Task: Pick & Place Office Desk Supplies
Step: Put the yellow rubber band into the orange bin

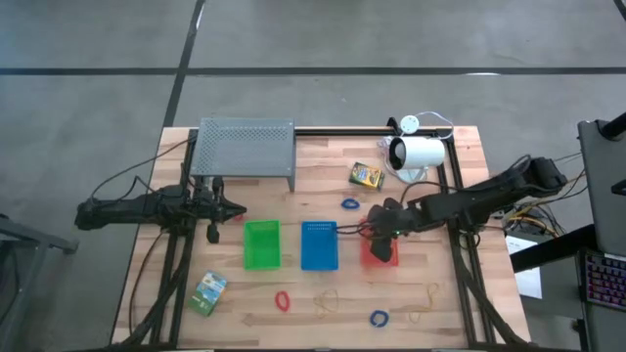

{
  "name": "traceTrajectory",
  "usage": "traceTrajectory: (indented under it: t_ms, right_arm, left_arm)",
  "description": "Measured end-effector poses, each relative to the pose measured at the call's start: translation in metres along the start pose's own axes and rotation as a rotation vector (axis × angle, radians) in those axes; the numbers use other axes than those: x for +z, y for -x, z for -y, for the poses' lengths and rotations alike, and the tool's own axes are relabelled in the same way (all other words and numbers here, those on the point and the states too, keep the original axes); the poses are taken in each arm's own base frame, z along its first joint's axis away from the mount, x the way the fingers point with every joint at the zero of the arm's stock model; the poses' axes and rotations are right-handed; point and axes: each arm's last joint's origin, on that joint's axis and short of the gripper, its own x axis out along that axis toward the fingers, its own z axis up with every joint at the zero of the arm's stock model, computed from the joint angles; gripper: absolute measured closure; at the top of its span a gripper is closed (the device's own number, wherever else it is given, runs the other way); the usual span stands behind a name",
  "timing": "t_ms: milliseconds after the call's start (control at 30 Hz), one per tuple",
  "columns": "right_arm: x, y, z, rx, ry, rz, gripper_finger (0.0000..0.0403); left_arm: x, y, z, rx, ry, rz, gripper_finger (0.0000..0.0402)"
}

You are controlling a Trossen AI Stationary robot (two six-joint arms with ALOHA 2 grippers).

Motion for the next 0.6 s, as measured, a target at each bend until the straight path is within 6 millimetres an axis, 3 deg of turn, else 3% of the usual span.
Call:
traceTrajectory:
  t_ms: [333,600]
  right_arm:
    - [0.007,0.042,0.005,0.018,0.102,0.18,0.0264]
    - [0.009,0.08,0.012,0.036,0.063,0.356,0.0272]
  left_arm:
    - [0.0,0.0,0.0,0.0,0.0,0.0,0.0374]
    - [0.0,0.0,0.0,0.0,0.0,0.0,0.0374]
